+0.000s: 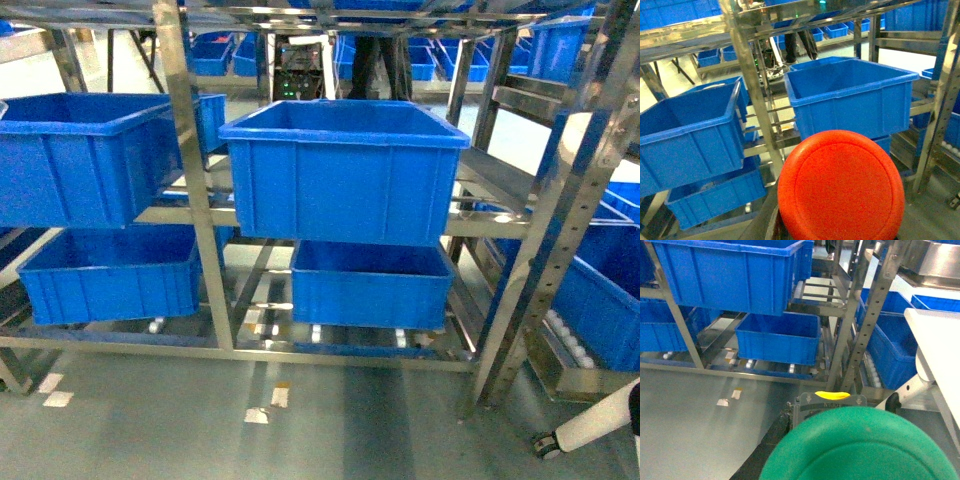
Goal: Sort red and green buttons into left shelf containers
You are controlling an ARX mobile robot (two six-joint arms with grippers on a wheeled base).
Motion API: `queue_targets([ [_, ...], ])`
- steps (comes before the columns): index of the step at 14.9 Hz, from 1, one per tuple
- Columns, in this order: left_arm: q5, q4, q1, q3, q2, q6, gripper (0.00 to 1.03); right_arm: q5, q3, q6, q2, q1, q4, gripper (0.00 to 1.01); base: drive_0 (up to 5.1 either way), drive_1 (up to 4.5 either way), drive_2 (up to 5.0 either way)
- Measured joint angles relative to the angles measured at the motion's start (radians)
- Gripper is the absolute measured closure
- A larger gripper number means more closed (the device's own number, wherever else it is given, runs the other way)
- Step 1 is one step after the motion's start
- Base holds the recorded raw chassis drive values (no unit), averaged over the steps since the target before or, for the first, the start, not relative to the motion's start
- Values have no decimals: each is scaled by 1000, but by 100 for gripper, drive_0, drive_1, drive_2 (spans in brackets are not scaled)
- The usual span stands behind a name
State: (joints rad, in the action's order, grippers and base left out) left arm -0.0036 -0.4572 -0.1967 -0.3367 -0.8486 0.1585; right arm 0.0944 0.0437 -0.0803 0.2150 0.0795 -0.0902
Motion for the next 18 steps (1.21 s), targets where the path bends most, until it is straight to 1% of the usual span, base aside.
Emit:
queue_targets([
  [13, -1, 1, 2, 0, 0, 0, 79, -1, 0, 0, -1, 0, 0, 75, -494, 247, 247],
  [16, -11, -1, 6, 0, 0, 0, 79, 3, 0, 0, 0, 0, 0, 75, 0, 0, 0],
  [18, -1, 5, -1, 0, 1, 0, 79, -1, 0, 0, -1, 0, 0, 75, 0, 432, -433],
])
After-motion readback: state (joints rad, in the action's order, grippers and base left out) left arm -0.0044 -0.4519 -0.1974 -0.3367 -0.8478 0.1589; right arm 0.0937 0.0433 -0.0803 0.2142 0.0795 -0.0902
